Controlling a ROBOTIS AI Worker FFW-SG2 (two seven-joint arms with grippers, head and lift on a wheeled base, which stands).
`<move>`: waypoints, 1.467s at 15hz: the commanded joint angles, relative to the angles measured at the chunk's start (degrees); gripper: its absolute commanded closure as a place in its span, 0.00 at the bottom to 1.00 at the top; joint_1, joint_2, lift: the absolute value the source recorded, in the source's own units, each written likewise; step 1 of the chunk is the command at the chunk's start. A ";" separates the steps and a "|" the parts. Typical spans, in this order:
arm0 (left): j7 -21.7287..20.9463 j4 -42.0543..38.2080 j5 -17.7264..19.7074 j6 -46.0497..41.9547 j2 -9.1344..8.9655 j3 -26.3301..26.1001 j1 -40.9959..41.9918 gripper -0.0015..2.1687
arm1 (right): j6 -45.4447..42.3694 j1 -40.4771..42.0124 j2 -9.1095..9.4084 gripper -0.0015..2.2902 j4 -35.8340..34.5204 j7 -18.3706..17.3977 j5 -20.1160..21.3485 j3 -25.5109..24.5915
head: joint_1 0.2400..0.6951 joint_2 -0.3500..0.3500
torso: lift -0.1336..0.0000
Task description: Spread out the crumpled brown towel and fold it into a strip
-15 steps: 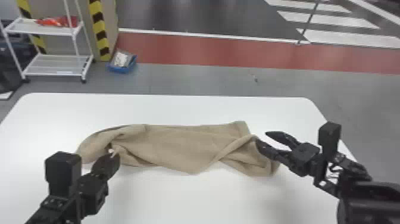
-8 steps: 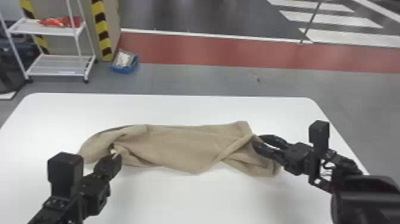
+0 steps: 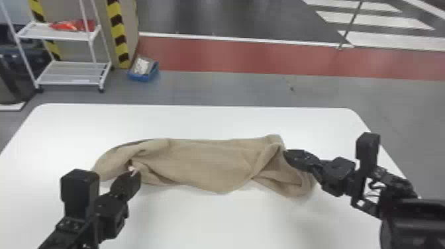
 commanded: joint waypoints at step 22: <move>0.09 -0.35 -0.35 0.19 -0.11 -1.09 -0.03 0.63 | 4.71 -0.57 0.08 0.23 4.38 -0.51 -3.93 -9.26 | 1.00 0.15 | 0.07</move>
